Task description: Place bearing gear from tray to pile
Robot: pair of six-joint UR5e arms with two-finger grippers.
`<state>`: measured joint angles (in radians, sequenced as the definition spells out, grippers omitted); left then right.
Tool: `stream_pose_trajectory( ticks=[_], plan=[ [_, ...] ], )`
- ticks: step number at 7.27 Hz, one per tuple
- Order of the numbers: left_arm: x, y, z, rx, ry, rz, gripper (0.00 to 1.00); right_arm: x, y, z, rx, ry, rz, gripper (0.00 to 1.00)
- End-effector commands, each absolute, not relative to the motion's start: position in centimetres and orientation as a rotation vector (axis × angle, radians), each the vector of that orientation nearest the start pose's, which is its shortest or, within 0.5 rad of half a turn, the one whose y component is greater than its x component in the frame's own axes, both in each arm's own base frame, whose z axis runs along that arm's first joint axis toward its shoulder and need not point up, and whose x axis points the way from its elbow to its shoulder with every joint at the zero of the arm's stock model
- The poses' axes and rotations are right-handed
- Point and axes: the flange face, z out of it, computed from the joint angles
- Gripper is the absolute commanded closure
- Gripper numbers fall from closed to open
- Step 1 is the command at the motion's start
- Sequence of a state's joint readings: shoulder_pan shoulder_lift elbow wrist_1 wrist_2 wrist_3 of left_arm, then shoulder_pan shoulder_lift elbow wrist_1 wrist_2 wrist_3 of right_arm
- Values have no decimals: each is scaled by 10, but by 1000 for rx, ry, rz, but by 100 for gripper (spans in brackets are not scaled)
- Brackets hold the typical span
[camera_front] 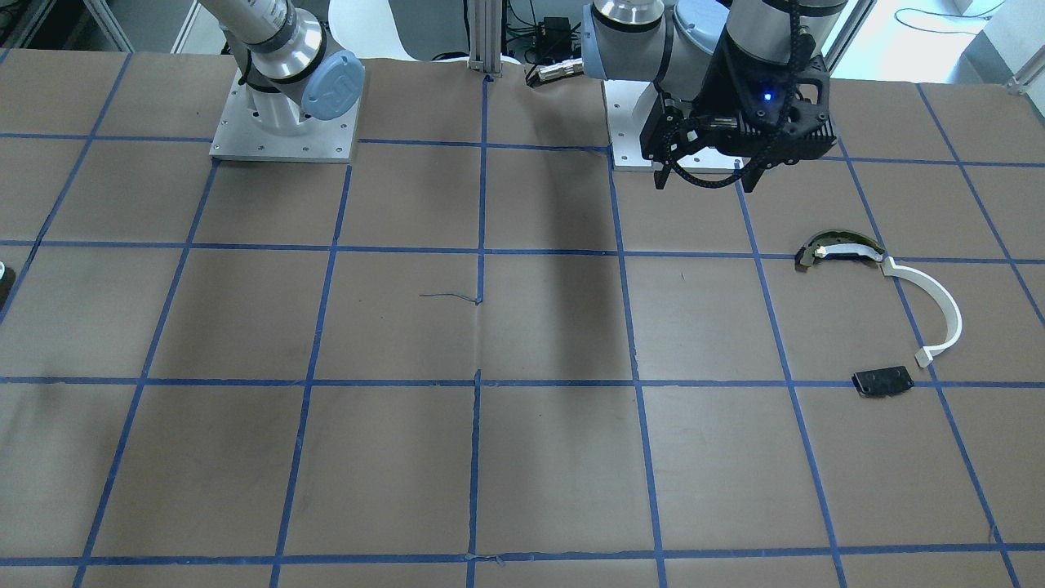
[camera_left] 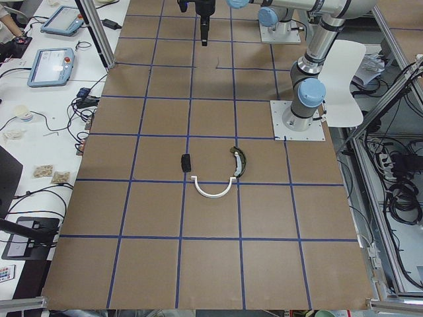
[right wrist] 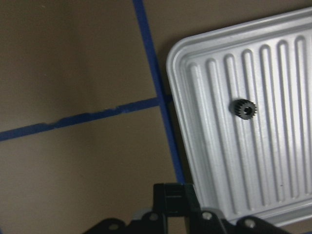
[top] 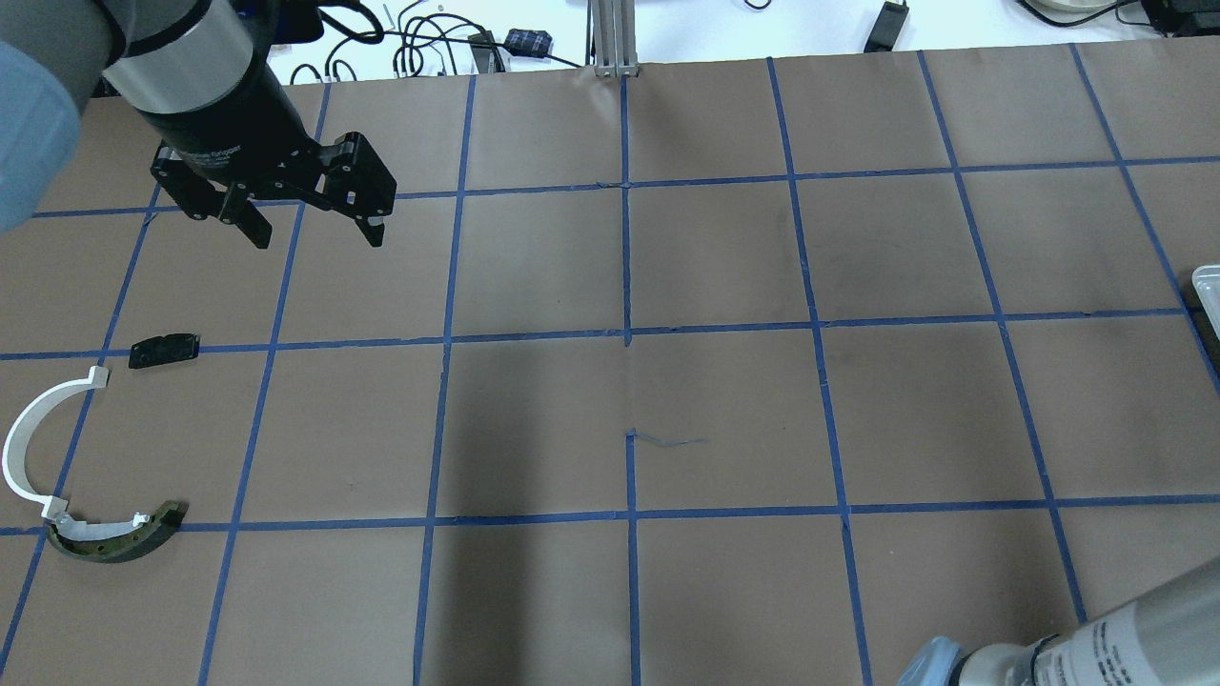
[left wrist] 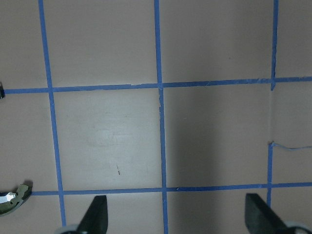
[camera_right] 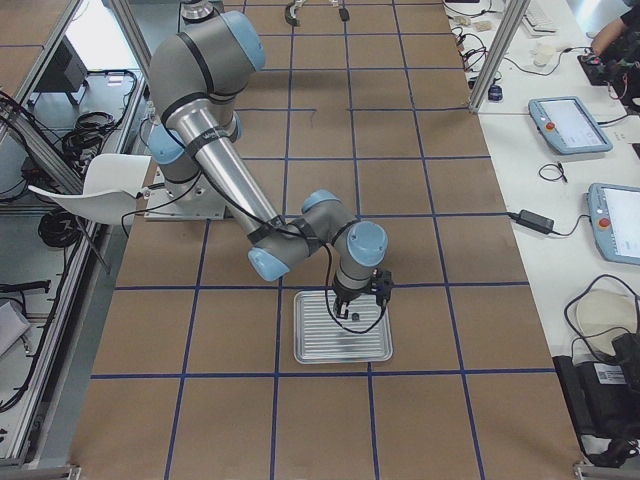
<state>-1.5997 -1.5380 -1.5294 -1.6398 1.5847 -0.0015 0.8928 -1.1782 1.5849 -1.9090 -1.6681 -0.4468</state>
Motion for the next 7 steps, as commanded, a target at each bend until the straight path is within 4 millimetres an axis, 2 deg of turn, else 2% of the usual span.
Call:
stream_pose_trajectory(
  ticks=[1,2,3,4,5,6,7],
  plan=[
    [-145,-473,517,41,3128,-8,0,-103,-610,307,550,3058,133,100],
    [-145,-473,518,41,3128,-10,0,-12,-619,306,656,2986,141,100],
    [-144,-474,518,38,3128,-12,0,74,-617,304,743,2942,170,100],
    [-144,-474,518,38,3128,-12,0,145,-607,297,814,2934,197,100],
    [-144,-473,517,43,3128,-8,0,201,-591,291,781,2912,249,100],
    [-144,-473,518,45,3128,-12,0,239,-573,266,713,2901,339,100],
    [-144,-473,518,48,3127,-12,0,262,-554,243,677,2896,405,100]
  ],
)
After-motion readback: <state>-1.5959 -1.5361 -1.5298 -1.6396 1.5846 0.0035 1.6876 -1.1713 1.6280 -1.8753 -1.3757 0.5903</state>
